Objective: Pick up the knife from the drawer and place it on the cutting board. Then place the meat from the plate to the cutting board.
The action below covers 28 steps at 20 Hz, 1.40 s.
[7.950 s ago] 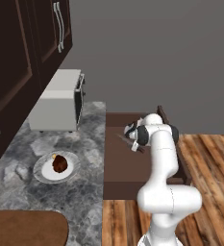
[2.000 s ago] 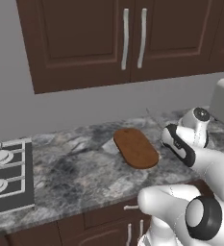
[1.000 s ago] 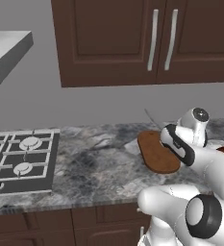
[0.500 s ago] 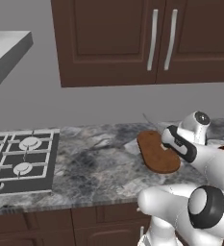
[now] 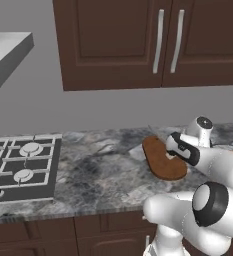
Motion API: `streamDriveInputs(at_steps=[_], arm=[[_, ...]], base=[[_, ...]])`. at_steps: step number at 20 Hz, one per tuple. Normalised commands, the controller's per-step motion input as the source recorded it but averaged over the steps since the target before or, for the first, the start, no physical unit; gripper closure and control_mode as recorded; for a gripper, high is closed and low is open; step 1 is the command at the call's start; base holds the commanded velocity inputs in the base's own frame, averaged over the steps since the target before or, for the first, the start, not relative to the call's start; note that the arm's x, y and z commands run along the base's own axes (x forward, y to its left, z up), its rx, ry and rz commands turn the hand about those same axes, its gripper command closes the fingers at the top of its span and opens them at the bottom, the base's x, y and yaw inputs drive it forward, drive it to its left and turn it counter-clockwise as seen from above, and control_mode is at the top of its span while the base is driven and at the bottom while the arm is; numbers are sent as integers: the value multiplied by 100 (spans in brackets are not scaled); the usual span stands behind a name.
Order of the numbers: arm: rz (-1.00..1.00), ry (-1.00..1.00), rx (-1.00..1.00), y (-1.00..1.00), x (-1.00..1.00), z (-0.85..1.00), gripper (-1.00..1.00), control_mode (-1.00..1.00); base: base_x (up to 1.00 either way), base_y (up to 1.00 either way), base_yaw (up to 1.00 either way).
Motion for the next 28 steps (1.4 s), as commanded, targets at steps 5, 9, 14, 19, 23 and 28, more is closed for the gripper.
streamDriveInputs(at_steps=[5, 9, 14, 19, 23, 28], arm=[[-13, 1, 0, 0, 0, -2, 100, -100], [-19, 0, 0, 0, -1, -6, 100, -100], [-21, 0, 0, 0, -1, -15, 100, -100], [-13, 5, 0, -2, 0, -19, 100, -100], [0, 9, 0, -18, 0, -18, 100, -100], [0, 7, 0, -14, 3, -18, 100, -100]], base=[[0, 0, 0], [0, 0, 0], [0, 0, 0], [0, 0, 0], [0, 0, 0], [0, 0, 0]])
